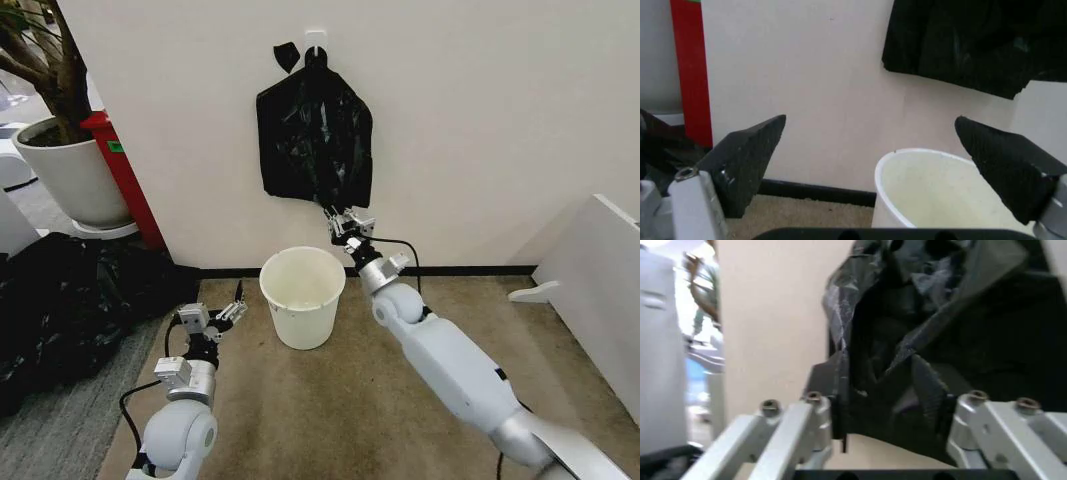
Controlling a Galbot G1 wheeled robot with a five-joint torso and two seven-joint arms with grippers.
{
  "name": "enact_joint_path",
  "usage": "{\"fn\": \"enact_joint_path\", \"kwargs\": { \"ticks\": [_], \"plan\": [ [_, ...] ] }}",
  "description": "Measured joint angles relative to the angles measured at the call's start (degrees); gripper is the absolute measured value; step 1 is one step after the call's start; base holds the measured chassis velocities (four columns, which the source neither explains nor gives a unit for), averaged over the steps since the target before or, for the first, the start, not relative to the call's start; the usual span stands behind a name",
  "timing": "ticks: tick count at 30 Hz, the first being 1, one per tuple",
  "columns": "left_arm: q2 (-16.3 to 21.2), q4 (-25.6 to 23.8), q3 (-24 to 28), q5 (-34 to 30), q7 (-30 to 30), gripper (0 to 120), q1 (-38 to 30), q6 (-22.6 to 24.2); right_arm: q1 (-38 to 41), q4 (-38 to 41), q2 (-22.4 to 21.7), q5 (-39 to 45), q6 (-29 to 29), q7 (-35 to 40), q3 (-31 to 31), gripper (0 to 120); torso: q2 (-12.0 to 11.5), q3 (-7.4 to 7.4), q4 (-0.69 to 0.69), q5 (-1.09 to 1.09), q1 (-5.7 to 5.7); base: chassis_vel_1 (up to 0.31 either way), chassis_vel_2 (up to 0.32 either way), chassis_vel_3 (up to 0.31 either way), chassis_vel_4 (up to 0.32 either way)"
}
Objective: Place the garbage bag over the trash bin.
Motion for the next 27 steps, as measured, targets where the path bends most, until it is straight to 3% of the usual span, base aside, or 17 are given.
{"fn": "enact_joint_path", "kwargs": {
  "ticks": [6, 17, 24, 27],
  "plan": [
    [0.1, 0.5, 0.4, 0.0, 0.0, 100, -0.4, 0.0, -4.3, 5.4, -1.2, -8.5, -3.9, 9.5, 2.7, 59, 0.0, 0.00, 0.01, 0.00, 0.00, 0.000, 0.000, 0.000, 0.000],
    [0.4, 1.9, 0.6, 0.1, 0.0, 100, -1.1, 0.0, -2.8, 7.8, -2.5, -22.4, -11.7, 14.3, 2.8, 96, 0.0, 0.00, 0.00, 0.00, 0.00, 0.000, 0.000, 0.000, 0.000],
    [0.5, 2.6, 0.4, 0.2, 0.1, 100, -1.3, 0.1, 4.2, 5.0, -2.3, -33.6, -14.1, 10.4, -1.1, 100, 0.0, 0.01, 0.01, -0.01, 0.00, 0.000, 0.000, 0.000, 0.000],
    [0.4, 3.1, 0.2, 0.2, 0.0, 100, -1.5, 0.1, 7.8, 3.8, -1.5, -37.0, -11.9, 6.1, -3.2, 100, 0.0, 0.01, 0.01, -0.01, 0.00, 0.000, 0.000, 0.000, 0.000]
  ]
}}
